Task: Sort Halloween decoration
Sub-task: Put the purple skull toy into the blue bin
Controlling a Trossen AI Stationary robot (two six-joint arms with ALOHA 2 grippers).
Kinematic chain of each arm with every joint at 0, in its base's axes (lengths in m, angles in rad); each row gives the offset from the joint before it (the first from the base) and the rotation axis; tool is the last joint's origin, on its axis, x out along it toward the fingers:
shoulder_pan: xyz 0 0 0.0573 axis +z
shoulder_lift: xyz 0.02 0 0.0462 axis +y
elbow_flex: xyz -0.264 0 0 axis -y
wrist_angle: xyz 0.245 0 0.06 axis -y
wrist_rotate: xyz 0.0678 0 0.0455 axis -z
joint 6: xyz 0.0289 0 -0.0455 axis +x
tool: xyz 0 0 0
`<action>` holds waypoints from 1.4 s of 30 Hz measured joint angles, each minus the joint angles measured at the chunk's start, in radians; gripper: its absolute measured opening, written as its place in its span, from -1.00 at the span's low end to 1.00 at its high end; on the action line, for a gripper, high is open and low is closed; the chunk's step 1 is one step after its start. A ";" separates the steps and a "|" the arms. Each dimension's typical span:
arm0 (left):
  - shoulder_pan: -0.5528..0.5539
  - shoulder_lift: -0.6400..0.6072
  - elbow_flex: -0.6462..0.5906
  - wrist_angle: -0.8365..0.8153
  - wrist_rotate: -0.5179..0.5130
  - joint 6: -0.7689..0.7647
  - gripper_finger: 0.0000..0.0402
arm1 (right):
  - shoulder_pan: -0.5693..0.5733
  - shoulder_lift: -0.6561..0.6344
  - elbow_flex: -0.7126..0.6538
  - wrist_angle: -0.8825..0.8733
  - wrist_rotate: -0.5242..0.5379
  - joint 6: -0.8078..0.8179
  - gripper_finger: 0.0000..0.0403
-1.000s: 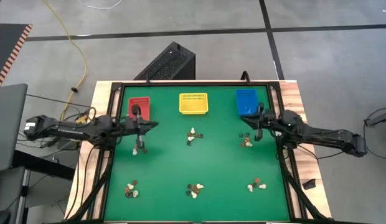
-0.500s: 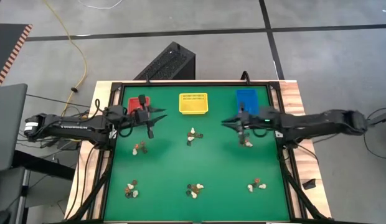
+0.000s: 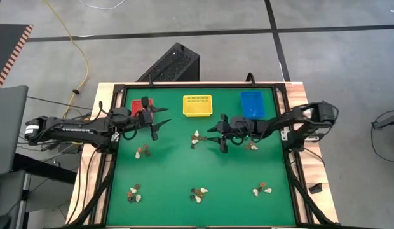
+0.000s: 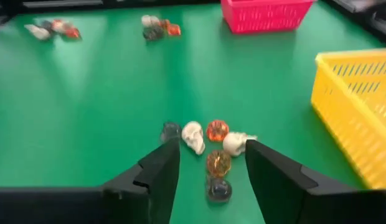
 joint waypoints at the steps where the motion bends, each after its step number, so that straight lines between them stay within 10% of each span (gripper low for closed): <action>1: 0.000 0.000 0.000 0.003 0.000 0.003 0.00 | 0.004 0.032 0.000 0.036 0.012 0.004 0.09; 30: 0.000 -0.030 0.000 0.013 0.039 0.020 0.01 | 0.024 0.385 0.009 0.335 0.125 -0.005 0.10; 42: 0.000 -0.030 0.000 -0.054 0.041 -0.004 0.01 | 0.023 0.383 0.009 0.325 0.085 0.035 -0.32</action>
